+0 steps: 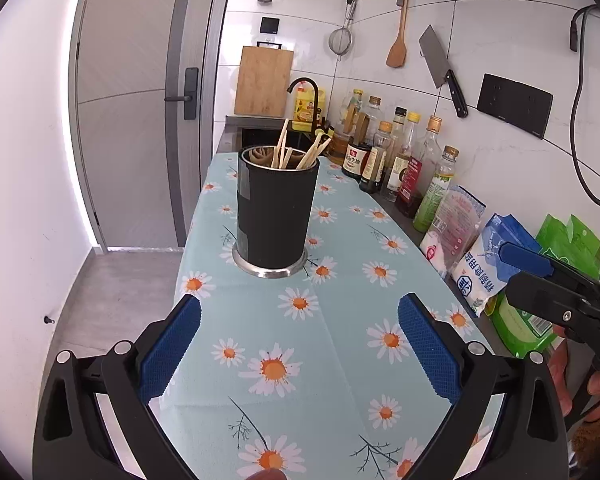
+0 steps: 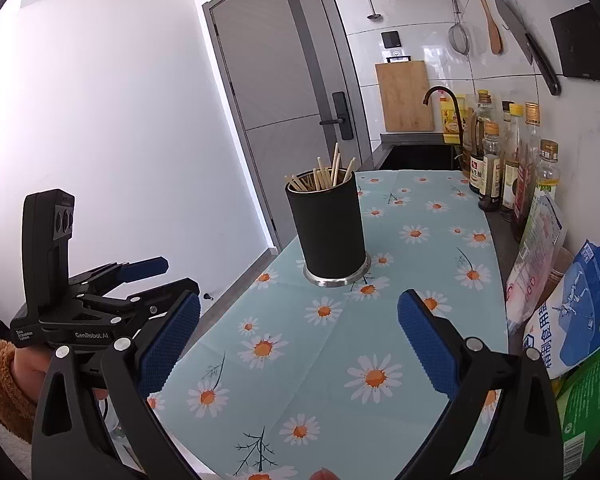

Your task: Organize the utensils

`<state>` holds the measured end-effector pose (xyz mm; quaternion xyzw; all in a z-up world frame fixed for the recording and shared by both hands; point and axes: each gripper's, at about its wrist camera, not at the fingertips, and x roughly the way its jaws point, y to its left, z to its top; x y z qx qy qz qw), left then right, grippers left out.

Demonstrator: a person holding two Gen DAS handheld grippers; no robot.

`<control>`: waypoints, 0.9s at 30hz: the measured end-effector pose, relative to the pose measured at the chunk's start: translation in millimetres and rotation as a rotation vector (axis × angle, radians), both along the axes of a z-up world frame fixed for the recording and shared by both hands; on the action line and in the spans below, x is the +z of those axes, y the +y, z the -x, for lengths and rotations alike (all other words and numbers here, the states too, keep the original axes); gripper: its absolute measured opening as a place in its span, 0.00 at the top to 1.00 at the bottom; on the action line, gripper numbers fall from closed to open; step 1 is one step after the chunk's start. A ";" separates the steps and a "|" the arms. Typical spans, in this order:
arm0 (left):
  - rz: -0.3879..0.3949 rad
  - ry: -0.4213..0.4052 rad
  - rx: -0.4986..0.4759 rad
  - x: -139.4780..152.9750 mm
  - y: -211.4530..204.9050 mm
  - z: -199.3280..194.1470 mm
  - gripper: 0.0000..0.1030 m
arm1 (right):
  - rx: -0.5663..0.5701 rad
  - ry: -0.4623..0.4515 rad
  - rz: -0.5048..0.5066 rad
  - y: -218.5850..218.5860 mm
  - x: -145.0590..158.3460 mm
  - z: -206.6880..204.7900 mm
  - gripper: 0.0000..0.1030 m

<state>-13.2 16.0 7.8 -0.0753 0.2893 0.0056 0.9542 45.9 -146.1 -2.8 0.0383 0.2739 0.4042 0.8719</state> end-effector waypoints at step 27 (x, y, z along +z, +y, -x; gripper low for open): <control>0.021 0.020 -0.143 -6.8 20.4 15.9 0.06 | -0.114 0.046 0.015 17.7 -9.0 27.4 0.05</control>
